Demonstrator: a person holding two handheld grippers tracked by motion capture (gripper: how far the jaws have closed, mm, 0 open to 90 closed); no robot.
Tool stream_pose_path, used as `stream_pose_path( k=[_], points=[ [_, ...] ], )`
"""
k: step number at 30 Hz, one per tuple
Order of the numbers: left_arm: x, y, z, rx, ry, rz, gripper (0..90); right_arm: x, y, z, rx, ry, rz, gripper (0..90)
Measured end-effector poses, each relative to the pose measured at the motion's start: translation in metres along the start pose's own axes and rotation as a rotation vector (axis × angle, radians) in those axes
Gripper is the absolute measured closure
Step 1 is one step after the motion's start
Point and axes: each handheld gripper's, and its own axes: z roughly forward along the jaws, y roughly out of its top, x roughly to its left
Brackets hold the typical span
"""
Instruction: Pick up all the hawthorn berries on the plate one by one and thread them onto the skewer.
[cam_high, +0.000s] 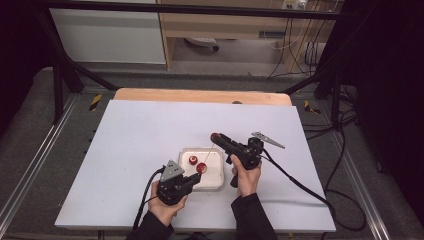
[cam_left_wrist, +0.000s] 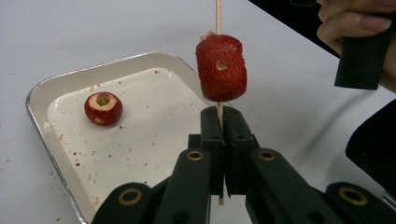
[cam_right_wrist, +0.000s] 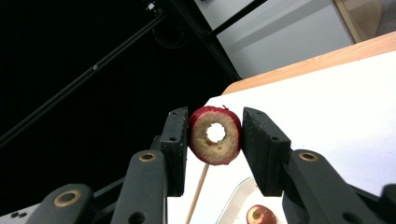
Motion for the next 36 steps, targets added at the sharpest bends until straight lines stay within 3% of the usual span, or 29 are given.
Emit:
stream_pose_path(
  k=[13,18,25,34,36],
  points=[
    [-0.0039,0.0048,0.0075,-0.02,0.017,-0.036,88.1,0.0031,-0.0101,0.0005,0.004,-0.007,-0.005,63.5],
    [-0.0049,0.0032,0.0098,-0.012,0.025,-0.008,88.2,0.003,-0.009,-0.0012,0.026,-0.017,-0.015,63.6],
    [-0.0049,0.0014,0.0095,-0.021,0.037,0.017,88.3,0.0008,-0.0065,-0.0004,0.063,-0.008,0.014,63.9],
    [-0.0045,-0.0004,0.0051,-0.043,0.05,0.013,88.4,0.0,-0.0074,0.0023,0.041,0.001,0.05,64.3],
    [-0.005,-0.004,0.0047,-0.031,0.052,0.021,88.4,-0.0009,-0.0063,0.0013,0.004,-0.008,0.046,64.3]
  ],
)
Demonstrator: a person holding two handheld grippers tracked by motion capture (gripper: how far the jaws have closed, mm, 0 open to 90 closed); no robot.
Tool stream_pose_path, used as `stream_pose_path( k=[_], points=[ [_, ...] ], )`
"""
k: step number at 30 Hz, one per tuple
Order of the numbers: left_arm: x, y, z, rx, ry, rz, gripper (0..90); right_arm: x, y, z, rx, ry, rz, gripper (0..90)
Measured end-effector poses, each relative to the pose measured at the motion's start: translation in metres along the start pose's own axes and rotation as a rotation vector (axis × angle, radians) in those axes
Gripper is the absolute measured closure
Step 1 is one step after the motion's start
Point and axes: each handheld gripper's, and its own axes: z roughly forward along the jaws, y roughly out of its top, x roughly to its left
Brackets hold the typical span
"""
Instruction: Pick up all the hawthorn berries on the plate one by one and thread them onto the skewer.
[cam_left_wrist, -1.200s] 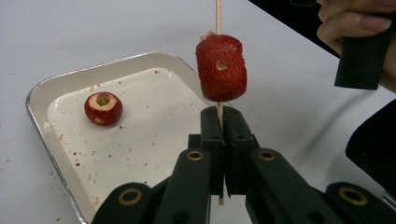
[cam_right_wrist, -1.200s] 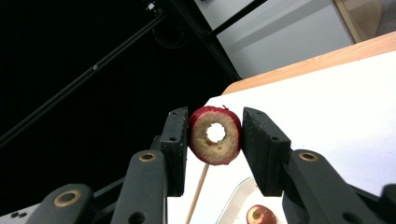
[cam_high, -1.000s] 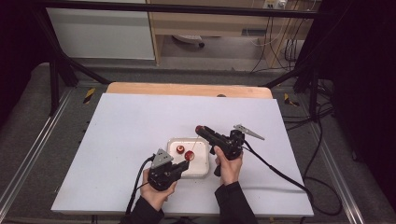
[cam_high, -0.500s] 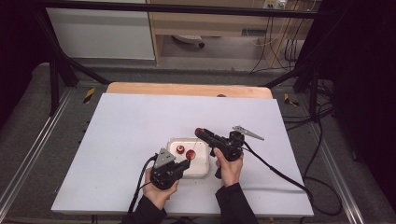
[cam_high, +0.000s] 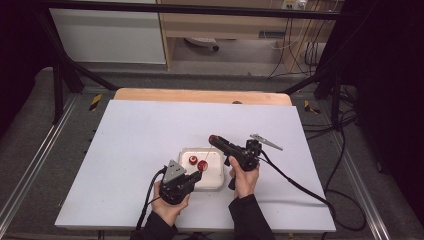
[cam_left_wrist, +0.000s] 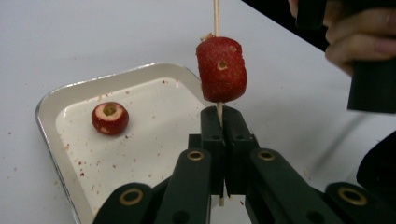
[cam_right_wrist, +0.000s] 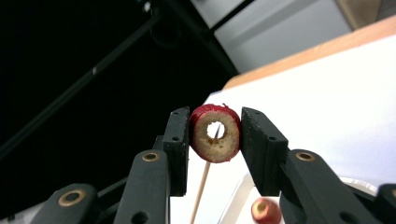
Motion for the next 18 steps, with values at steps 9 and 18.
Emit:
stream_pose_path(
  k=[9,18],
  points=[
    [-0.0047,0.0007,0.0046,-0.033,0.006,-0.014,88.4,-0.0004,-0.0037,-0.0009,0.014,0.017,0.015,64.3],
    [-0.006,-0.0035,0.0046,-0.045,0.02,0.008,88.4,-0.0042,-0.0053,-0.0034,0.027,0.02,0.073,64.5]
  ],
)
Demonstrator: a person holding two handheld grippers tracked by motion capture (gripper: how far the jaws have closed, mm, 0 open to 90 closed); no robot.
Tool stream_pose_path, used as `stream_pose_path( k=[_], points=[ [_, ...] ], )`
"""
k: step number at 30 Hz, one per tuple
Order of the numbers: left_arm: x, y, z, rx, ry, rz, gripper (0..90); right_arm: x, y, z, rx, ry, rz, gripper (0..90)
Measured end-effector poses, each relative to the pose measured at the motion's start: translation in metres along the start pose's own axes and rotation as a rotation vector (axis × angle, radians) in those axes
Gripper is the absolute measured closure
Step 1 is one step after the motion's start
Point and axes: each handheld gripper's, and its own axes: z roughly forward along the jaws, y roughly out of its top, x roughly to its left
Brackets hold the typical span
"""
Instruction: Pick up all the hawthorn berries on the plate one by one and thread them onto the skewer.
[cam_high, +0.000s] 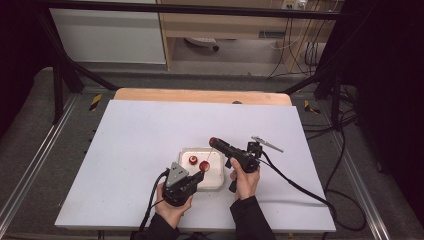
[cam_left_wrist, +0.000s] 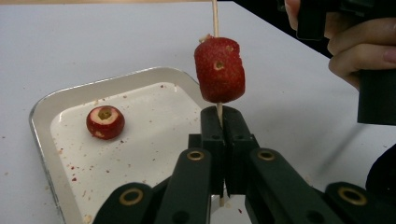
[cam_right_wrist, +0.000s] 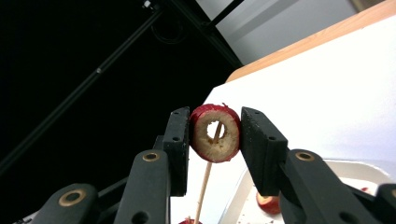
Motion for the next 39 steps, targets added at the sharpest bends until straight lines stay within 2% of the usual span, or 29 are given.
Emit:
stream_pose_path(
  k=[4,7,9,12,15,18,21,25,27,32,35,39],
  points=[
    [0.003,0.001,-0.002,-0.002,0.0,0.006,88.4,-0.002,0.0,0.002,0.005,0.008,0.02,64.6],
    [0.005,0.003,-0.004,0.009,-0.016,0.0,88.4,-0.002,0.0,0.002,0.002,0.01,0.004,64.6],
    [0.006,0.003,-0.005,0.007,-0.009,0.005,88.4,-0.003,0.001,0.003,0.009,0.012,-0.009,64.6],
    [0.005,0.0,-0.004,0.006,-0.011,-0.002,88.4,-0.002,0.001,0.002,-0.011,0.011,-0.03,64.6],
    [0.002,-0.005,-0.002,-0.023,0.003,0.008,88.4,0.0,0.004,0.0,-0.042,0.011,-0.019,64.6],
    [0.001,-0.004,0.001,-0.034,0.009,0.012,88.5,0.001,0.004,0.0,-0.034,0.017,0.001,64.6],
    [0.001,-0.005,0.003,-0.036,0.009,0.008,88.5,0.0,0.002,-0.001,-0.029,0.021,-0.013,64.7],
    [-0.004,-0.004,0.005,-0.035,-0.005,-0.011,88.5,0.002,0.002,-0.002,-0.036,0.021,-0.026,64.8],
    [-0.008,-0.005,0.005,-0.025,-0.018,-0.037,88.5,0.003,0.0,-0.003,-0.031,0.01,-0.047,64.8],
    [-0.011,0.003,0.0,-0.012,0.018,-0.056,88.5,0.002,0.002,-0.002,-0.041,-0.014,-0.087,64.9],
    [-0.008,0.005,0.002,0.007,0.022,-0.069,88.5,0.002,0.0,-0.002,-0.056,-0.025,-0.105,65.0],
    [-0.009,0.005,0.006,-0.001,0.026,-0.064,88.5,0.001,-0.001,-0.001,-0.028,-0.005,-0.085,65.0]
  ],
)
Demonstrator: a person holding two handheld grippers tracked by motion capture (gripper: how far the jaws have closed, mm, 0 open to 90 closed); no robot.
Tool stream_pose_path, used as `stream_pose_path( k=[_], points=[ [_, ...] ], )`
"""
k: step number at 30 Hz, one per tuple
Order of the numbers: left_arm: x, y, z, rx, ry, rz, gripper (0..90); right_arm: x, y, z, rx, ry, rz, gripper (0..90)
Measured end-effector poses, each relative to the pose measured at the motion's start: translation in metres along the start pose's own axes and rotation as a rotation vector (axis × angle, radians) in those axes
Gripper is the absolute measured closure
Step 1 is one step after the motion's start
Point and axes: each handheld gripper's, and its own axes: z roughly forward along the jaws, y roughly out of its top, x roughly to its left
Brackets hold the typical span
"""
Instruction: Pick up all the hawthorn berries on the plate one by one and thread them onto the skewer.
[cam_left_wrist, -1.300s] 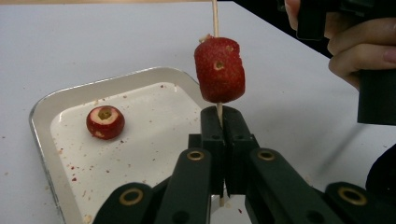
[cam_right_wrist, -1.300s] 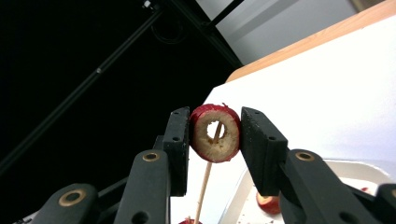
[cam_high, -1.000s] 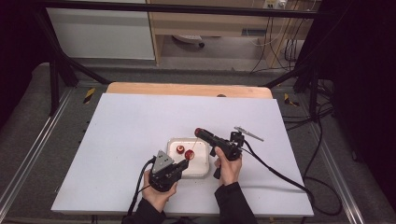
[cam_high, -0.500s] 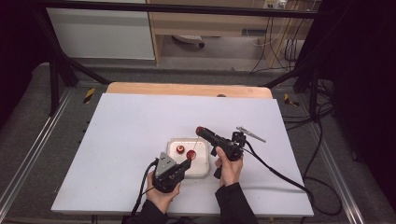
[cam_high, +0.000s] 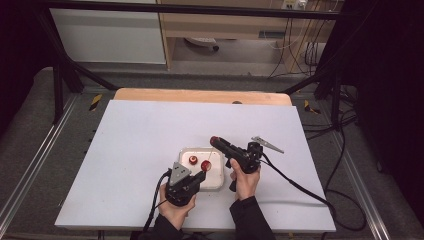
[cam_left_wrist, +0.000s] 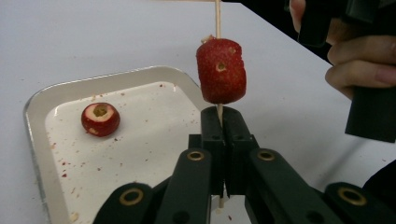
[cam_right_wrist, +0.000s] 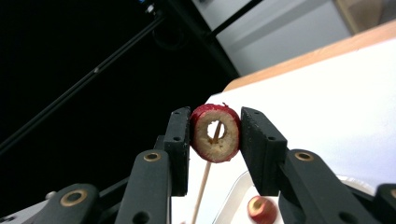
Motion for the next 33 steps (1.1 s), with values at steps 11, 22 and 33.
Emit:
stream_pose_path(
  k=[11,22,33],
  points=[
    [0.006,0.009,0.013,0.024,-0.024,-0.008,88.5,0.003,-0.013,-0.001,0.072,-0.016,-0.031,64.8],
    [0.017,0.008,0.009,0.04,-0.046,0.019,88.4,0.002,-0.019,-0.001,0.12,-0.01,-0.046,62.9],
    [0.051,-0.001,-0.016,0.112,-0.047,0.114,88.3,0.001,-0.001,-0.014,0.229,-0.102,-0.231,21.7]
  ],
)
